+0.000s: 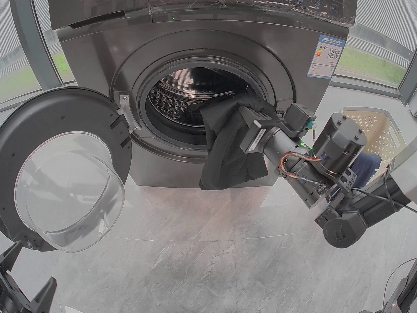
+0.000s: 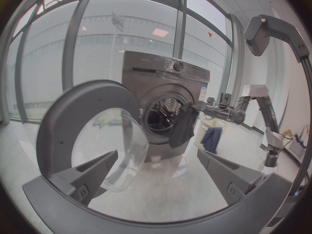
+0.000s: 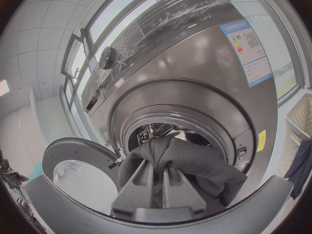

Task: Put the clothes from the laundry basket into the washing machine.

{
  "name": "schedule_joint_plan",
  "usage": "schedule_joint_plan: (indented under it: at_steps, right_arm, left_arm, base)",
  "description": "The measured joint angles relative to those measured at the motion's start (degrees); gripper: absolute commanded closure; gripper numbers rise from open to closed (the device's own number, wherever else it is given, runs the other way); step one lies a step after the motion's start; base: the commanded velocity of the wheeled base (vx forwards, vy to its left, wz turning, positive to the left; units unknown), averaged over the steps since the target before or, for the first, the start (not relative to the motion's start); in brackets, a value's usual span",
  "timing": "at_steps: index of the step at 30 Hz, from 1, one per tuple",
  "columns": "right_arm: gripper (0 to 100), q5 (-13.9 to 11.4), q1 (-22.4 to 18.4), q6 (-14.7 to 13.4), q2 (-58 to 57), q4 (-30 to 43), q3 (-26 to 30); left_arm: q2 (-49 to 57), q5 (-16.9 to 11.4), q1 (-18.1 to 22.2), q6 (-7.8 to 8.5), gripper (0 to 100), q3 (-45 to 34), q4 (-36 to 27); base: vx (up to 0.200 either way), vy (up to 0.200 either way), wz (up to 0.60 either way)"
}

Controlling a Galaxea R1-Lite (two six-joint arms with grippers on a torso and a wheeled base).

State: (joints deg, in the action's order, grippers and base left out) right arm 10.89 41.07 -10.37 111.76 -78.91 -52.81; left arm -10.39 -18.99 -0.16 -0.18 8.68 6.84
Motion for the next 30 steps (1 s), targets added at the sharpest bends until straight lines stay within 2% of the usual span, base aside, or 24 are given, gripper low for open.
schedule_joint_plan:
  at_steps: [3,6,12,19,30]
  right_arm:
    - [100,-0.4,0.1,0.1,2.0,0.1,-2.4]
    - [100,-0.7,0.1,0.3,3.6,0.1,-4.4]
    - [100,-0.9,0.3,0.6,6.2,-0.4,-8.2]
    - [100,-0.6,1.0,0.7,7.6,-0.7,-9.4]
    - [100,-0.2,1.4,0.5,7.7,-1.1,-8.9]
  left_arm:
    - [-6.6,-3.8,-0.1,0.16,0,-0.6,3.9]
    - [-12.7,-6.1,-0.3,0.29,0,-1.1,8.4]
    - [-26.9,-8.9,-4.9,0.72,0,-1.8,19.9]
    - [-42.5,-9.8,-10.6,0.87,0,-1.3,31.4]
    - [-68.2,-10.2,-15.8,0.23,0,3.4,50.0]
  base:
    - [0.000,0.000,0.00]
    - [0.000,0.000,0.00]
    - [0.000,0.000,0.00]
    - [0.000,0.000,0.00]
    - [0.000,0.000,0.00]
